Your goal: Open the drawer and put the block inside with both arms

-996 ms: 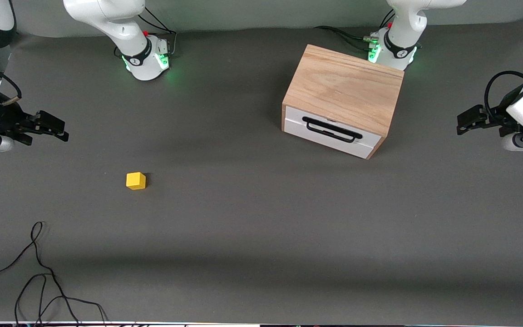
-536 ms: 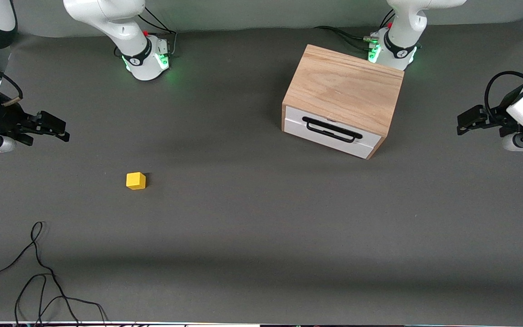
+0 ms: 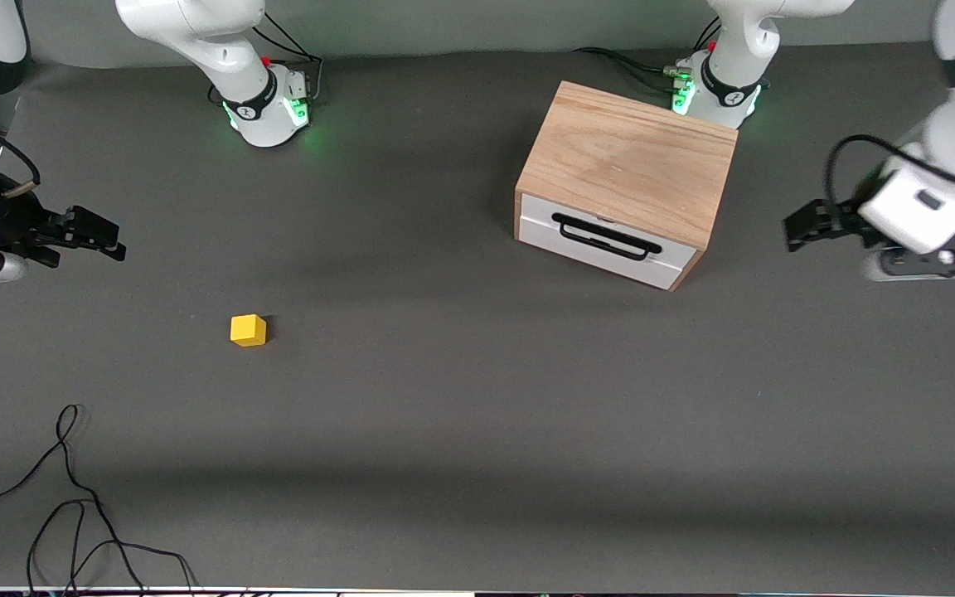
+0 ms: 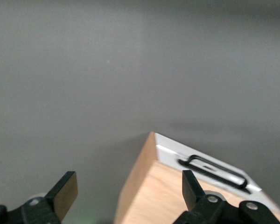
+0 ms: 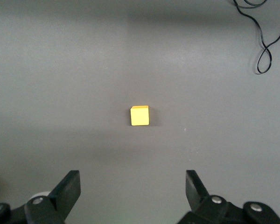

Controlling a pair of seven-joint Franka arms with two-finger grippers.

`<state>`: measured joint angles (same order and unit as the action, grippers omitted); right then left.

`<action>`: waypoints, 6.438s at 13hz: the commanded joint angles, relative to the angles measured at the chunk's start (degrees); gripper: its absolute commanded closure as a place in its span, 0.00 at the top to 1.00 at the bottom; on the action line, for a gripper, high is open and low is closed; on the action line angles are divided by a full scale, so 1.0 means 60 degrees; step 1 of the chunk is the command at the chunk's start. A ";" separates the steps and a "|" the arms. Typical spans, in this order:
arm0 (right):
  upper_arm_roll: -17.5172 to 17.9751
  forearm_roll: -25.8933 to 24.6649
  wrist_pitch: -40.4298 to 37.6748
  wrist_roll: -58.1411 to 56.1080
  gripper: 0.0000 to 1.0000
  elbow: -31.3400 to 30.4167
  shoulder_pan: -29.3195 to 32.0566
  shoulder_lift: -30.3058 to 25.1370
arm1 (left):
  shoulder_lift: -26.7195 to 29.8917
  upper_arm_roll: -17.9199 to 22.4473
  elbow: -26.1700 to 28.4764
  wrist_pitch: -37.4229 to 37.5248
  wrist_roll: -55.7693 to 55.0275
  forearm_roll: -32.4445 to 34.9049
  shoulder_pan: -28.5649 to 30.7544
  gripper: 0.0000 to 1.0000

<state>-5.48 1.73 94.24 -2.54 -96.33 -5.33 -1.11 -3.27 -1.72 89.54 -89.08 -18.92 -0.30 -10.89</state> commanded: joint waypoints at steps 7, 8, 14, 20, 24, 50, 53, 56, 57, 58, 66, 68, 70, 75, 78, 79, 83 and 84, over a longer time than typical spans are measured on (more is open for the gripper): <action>-0.0287 0.0107 0.0069 0.0116 1.00 0.0249 0.0083 0.0228 | -0.0581 0.0038 0.0004 -0.1045 -0.9320 -0.0067 -0.2825 1.00; -0.0389 0.0107 0.0114 0.0116 1.00 0.0249 0.0097 0.0272 | -0.0713 0.0038 0.0004 -0.1308 -0.9849 -0.0096 -0.3031 1.00; -0.0580 0.0063 -0.0003 0.0131 1.00 0.0527 0.0039 0.0258 | -0.0993 0.0038 0.0106 -0.1093 -1.2314 -0.0345 -0.3472 1.00; -0.0610 0.0107 -0.0003 0.0131 1.00 0.0541 0.0083 0.0433 | -0.0993 0.0038 0.0516 -0.0197 -1.2535 -0.0507 -0.3604 1.00; -0.0610 0.0107 -0.0003 0.0102 1.00 0.0541 0.0083 0.0551 | -0.1591 0.0038 0.0751 -0.0475 -1.2521 -0.0551 -0.3590 1.00; -0.0858 0.0122 -0.0061 0.0116 1.00 0.0688 0.0098 0.0566 | -0.3029 0.0038 0.2713 -0.3478 -1.2799 -0.0551 -0.3692 1.00; -0.1062 0.0122 -0.0076 0.0102 1.00 0.0892 0.0098 0.0492 | -0.3204 0.0038 0.2773 -0.3668 -1.2799 -0.0565 -0.3794 1.00; -0.1268 0.0136 -0.0280 0.0044 1.00 0.0893 0.0098 0.0507 | -0.3292 0.0038 0.2715 -0.3859 -1.2814 -0.0565 -0.3795 1.00; -0.1283 0.0151 -0.0339 0.0043 1.00 0.0908 0.0098 0.0536 | -0.3321 0.0038 0.2671 -0.3874 -1.2814 -0.0565 -0.3795 1.00; -0.1283 0.0296 -0.0383 0.0072 1.00 0.0893 0.0083 0.0536 | -0.3380 0.0038 0.2569 -0.3859 -1.2828 -0.0565 -0.3780 1.00; -0.1240 0.0678 -0.0428 0.0028 1.00 0.0922 -0.0005 0.0887 | -0.3701 0.0067 0.1750 -0.3947 -1.2828 -0.0580 -0.3677 1.00; -0.1210 0.0679 -0.0369 0.0000 1.00 0.0922 -0.0019 0.1004 | -0.4023 0.0082 0.1324 -0.3991 -1.3061 -0.0566 -0.3677 1.00; -0.1196 0.0679 -0.0369 -0.0015 1.00 0.0937 -0.0005 0.1035 | -0.4287 0.0096 0.0929 -0.3991 -1.3077 -0.0565 -0.3677 1.00; -0.1137 0.0649 -0.0471 0.0102 1.00 0.0893 -0.0093 0.1005 | -0.4610 0.0111 0.0270 -0.4006 -1.3092 -0.0580 -0.3677 1.00; -0.1122 0.0664 -0.0457 -0.0029 1.00 0.0849 -0.0093 0.0961 | -0.4990 0.0111 -0.0243 -0.4006 -1.3077 -0.0565 -0.3677 1.00; -0.1108 0.0664 -0.0413 -0.0016 1.00 0.0864 -0.0093 0.0961 | -0.5137 0.0111 -0.0448 -0.4006 -1.3077 -0.0565 -0.3677 1.00; -0.1093 0.0635 -0.0398 -0.0016 1.00 0.0908 -0.0108 0.0801 | -0.5299 0.0111 -0.0786 -0.4079 -1.3077 -0.0565 -0.3677 1.00; -0.1078 0.0577 -0.0398 -0.0001 1.00 0.0908 -0.0122 0.0786 | -0.5357 0.0126 -0.0874 -0.4079 -1.3077 -0.0565 -0.3619 1.00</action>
<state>-11.83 4.73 92.22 -2.52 -91.39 -5.64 4.46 -31.99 -1.10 89.69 -111.37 -96.28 -3.39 -32.57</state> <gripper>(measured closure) 0.000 0.000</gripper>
